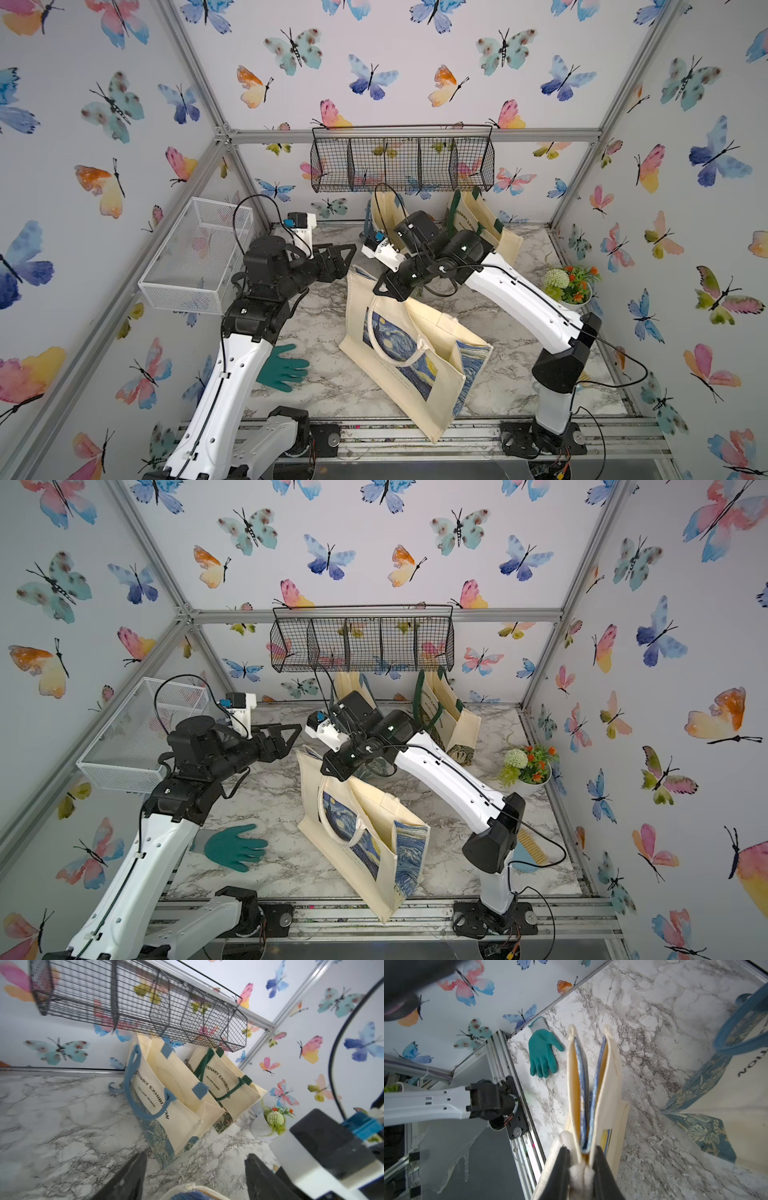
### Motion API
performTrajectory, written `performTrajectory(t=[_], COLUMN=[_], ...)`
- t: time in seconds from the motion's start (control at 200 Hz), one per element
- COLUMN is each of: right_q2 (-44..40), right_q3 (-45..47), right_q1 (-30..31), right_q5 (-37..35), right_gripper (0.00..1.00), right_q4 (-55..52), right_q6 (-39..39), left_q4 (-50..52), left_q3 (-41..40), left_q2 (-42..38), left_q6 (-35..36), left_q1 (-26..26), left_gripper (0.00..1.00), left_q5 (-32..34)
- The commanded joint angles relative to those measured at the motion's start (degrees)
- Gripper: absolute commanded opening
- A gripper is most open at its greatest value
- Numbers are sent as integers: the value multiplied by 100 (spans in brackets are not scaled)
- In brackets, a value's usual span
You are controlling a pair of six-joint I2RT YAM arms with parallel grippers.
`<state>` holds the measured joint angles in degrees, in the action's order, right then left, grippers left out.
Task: Put away the canvas bag
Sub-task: Pick up the canvas bag from the center of the board, then press the canvas bag.
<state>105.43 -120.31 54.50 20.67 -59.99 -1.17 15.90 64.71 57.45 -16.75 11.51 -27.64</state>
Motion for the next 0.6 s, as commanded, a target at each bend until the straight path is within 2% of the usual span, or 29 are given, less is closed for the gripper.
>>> performTrajectory(t=[0.0, 0.13, 0.305, 0.42, 0.531, 0.596], right_q2=[-597, -1169, -1299, -1219, -1232, -1323], right_q3=[534, 1191, 1223, 1301, 1562, 1712], right_q1=[13, 8, -9, -57, -237, -375], right_q5=[652, 993, 1574, 1979, 2586, 2692], right_gripper=[2, 2, 2, 2, 2, 2], right_q4=[48, 185, -225, -479, -517, -389], right_q6=[752, 1202, 1411, 1520, 1751, 1763], left_q4=[-1083, -1847, -1807, -2226, -2626, -2831], left_q3=[-581, -1172, -1266, -1352, -1358, -1362], left_q2=[-313, -815, -919, -937, -861, -817], left_q6=[703, 1154, 1637, 1439, 1103, 917], left_q1=[119, 150, 159, 171, 169, 173], left_gripper=[75, 72, 67, 60, 61, 62], left_q5=[-912, -1354, -2265, -3017, -3696, -4121])
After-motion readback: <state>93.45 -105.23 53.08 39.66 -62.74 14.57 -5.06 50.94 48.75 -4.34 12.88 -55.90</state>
